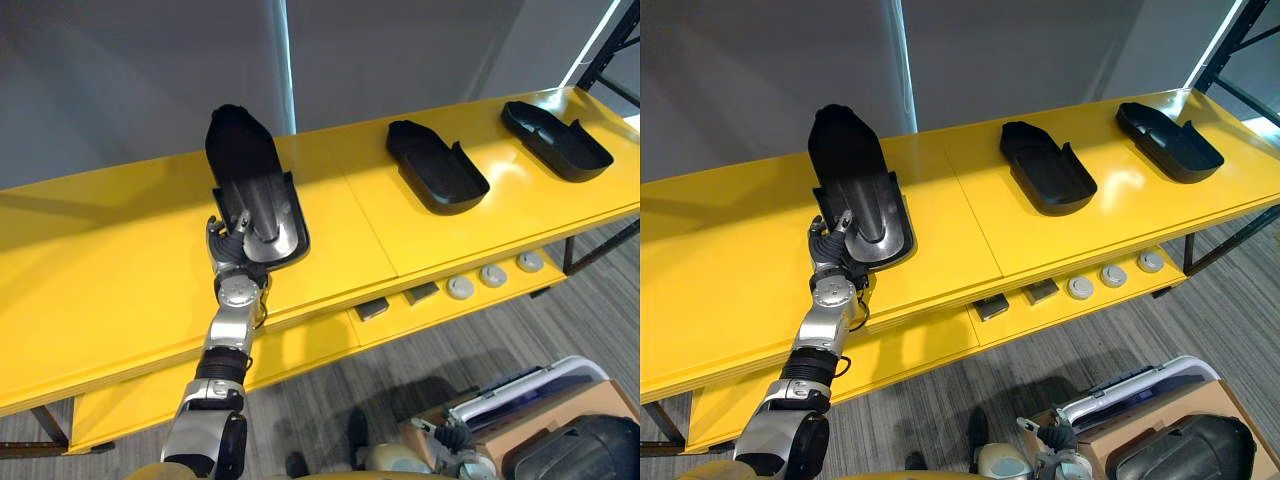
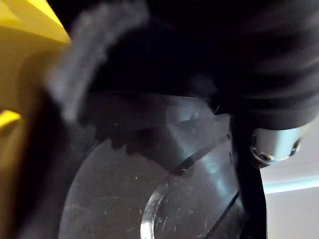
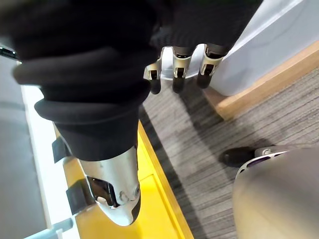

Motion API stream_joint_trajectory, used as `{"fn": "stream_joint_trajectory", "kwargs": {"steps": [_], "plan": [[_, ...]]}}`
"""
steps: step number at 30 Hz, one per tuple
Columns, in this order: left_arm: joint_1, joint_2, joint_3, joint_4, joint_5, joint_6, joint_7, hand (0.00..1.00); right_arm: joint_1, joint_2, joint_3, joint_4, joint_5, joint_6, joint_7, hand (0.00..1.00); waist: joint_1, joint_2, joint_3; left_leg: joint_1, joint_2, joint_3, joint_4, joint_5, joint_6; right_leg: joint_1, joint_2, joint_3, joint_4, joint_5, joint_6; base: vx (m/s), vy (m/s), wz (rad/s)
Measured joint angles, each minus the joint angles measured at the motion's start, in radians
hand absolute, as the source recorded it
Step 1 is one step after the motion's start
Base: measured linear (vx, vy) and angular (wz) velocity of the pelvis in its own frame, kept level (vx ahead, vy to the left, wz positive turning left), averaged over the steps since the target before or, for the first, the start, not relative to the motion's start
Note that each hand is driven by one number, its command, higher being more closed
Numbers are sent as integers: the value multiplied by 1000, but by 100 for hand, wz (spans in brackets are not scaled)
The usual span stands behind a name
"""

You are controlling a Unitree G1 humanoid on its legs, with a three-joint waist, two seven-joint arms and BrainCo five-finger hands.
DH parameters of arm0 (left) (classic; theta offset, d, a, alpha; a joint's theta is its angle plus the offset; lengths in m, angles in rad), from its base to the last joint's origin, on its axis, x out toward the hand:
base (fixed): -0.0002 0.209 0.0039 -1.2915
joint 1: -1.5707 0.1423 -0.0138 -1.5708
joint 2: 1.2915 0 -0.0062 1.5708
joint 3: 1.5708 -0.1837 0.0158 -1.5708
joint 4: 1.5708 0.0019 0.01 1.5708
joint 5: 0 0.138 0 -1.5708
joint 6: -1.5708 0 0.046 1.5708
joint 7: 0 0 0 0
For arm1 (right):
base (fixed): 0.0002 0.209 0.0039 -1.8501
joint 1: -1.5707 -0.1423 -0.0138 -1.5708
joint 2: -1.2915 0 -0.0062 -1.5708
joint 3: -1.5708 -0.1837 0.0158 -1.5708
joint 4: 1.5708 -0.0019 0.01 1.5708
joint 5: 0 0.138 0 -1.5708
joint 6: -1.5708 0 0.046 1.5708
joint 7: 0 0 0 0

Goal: Walk over and take plastic housings, then place them on the shelf

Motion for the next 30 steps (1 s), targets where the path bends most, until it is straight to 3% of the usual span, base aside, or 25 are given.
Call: {"fn": "stream_joint_trajectory", "kwargs": {"steps": [15, 30], "plan": [[14, -3, -28, -61, 77, 13, -4, 0, -11, 1, -1, 1, 2, 0, 1, 0, 0, -4, 25, 13, 0, -2, -3, 1, 1, 13, -1, -5, 0, -1, 2, -2, 1, 0], [71, -38, -40, -151, 38, 11, 22, 0, -27, 9, -1, 8, 19, 5, 1, 0, 3, -4, 25, 14, -1, -7, 3, 6, 9, 18, -3, -12, 0, -1, 2, 0, 0, 0]]}}
